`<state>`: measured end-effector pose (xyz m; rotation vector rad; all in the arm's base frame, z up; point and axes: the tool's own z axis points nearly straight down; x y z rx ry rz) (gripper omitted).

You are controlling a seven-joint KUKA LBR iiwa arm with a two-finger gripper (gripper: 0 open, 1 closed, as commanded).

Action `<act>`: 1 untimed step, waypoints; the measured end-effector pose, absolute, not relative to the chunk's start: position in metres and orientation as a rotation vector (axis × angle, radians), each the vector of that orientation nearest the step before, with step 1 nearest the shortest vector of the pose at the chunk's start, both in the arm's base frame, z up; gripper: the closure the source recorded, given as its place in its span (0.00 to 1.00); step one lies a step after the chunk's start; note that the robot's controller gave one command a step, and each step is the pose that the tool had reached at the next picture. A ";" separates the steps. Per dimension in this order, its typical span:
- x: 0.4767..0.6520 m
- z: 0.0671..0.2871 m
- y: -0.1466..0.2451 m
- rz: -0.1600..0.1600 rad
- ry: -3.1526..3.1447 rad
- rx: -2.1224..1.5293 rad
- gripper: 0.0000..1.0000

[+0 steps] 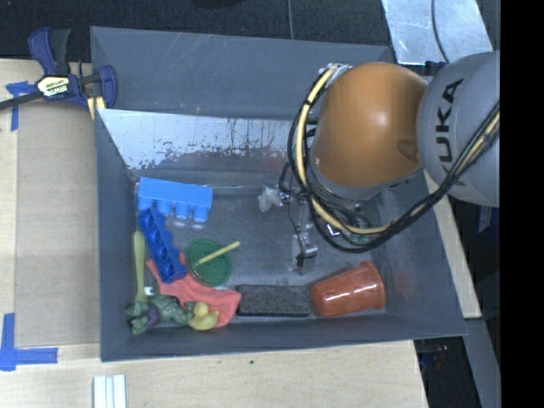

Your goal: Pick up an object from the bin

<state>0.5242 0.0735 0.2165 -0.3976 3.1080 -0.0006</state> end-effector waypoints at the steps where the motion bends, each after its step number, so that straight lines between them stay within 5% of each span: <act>1: 0.505 0.170 0.030 0.000 3.108 -0.414 0.00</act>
Offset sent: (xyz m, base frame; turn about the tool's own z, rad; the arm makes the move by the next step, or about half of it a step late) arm -0.0102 -0.0604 -0.1015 0.0884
